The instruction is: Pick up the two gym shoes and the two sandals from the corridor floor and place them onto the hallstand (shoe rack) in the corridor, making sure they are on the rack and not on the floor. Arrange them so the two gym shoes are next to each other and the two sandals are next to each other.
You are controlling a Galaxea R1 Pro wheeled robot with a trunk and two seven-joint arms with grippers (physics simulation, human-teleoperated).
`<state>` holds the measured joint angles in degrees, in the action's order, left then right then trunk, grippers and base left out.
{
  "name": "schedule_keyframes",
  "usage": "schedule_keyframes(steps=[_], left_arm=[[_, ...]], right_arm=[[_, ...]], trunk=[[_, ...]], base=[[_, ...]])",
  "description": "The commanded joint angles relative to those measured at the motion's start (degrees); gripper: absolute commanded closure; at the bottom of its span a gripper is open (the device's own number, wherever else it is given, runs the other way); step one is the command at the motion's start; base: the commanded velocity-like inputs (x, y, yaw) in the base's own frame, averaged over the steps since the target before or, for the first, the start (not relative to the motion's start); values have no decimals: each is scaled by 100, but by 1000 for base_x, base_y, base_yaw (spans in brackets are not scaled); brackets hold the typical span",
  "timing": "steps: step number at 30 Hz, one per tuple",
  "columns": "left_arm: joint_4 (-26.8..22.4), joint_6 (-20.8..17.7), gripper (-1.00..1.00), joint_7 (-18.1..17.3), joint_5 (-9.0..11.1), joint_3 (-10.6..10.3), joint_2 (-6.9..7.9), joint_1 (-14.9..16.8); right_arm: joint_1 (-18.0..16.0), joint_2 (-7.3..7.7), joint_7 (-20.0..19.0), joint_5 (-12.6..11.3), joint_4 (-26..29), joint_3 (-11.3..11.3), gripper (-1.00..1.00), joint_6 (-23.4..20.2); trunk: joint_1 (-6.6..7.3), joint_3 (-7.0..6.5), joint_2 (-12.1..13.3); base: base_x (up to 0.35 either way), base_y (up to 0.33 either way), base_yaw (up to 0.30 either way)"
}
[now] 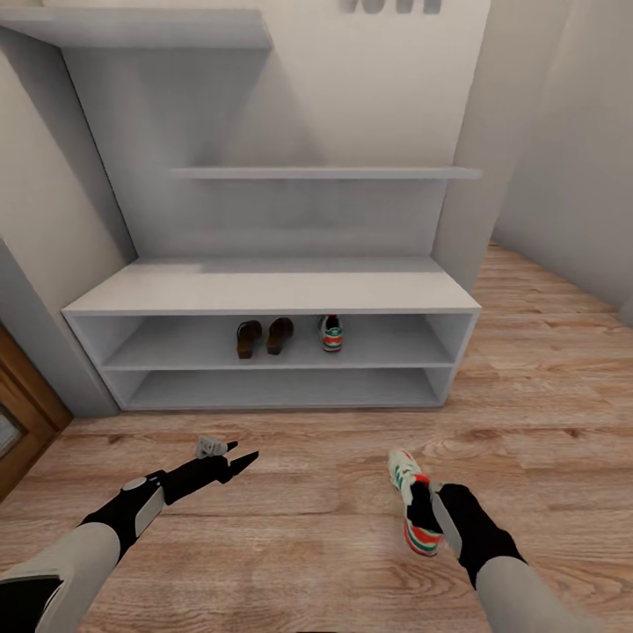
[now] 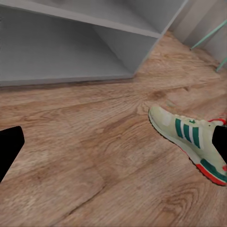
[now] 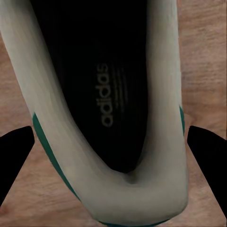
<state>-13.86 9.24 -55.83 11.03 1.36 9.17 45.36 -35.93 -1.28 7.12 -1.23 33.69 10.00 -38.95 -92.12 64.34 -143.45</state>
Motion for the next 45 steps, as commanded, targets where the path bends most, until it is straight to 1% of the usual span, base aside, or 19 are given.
schedule_keyframes(steps=[1, 2, 4, 7, 13, 21, 27, 30, 31, 35, 39, 45], left_arm=[[5, 34, -100, -17, -12, 15, 3, 3], [6, 34, -100, -16, -13, 14, 4, 2], [6, 34, -100, -16, -13, 14, 5, 2], [8, 34, -100, -16, -18, 13, 6, 2], [14, 34, -100, -13, -27, 7, 6, 0], [11, 34, -100, -21, -30, 5, 6, 1], [8, 34, -100, -24, -30, -1, 0, 0], [9, 34, -100, -25, -30, -3, -7, 1], [11, 34, -100, -25, -30, -4, -12, 0], [12, 34, -100, -25, -31, -4, -18, 1], [12, 34, -100, -29, -31, -4, -20, 1], [14, 34, -100, -36, -31, -4, -20, 0]], right_arm=[[-47, -80, 32, 131, 16, 29, 100, -69], [-143, -132, 38, 144, 20, 29, 100, -88], [-280, -165, 61, 149, 23, 29, 100, -100], [-700, -210, 274, 155, 30, 27, 100, -128], [-1077, -244, 578, 158, 32, 26, 100, -138], [-1138, -250, 620, 162, 32, 25, 100, -132], [-1143, -250, 612, 160, 42, 24, 100, -29], [-1144, -250, 604, 159, 44, 21, 100, 284], [-1144, -253, 602, 158, 43, 19, 100, 503], [-1144, -252, 599, 158, 35, 17, 100, 1150], [-1144, -251, 601, 158, 38, 12, 100, 1333], [-1144, -250, 605, 158, 47, 11, 100, 1376]], trunk=[[1, 5, -2], [1, 5, -2], [1, 5, -2], [1, 5, -2], [1, 5, -2], [1, 5, -2], [1, 5, -2], [1, 5, -2], [1, 5, -2], [1, 5, -2], [1, 5, -2], [1, 5, -2]], base=[[0, 0, 0], [0, 0, 0], [0, 0, 0], [0, 0, 0], [0, 0, 0], [0, 0, 0], [0, 0, 0], [0, 0, 0], [0, 0, 0], [0, 0, 0], [0, 0, 0], [0, 0, 0]])
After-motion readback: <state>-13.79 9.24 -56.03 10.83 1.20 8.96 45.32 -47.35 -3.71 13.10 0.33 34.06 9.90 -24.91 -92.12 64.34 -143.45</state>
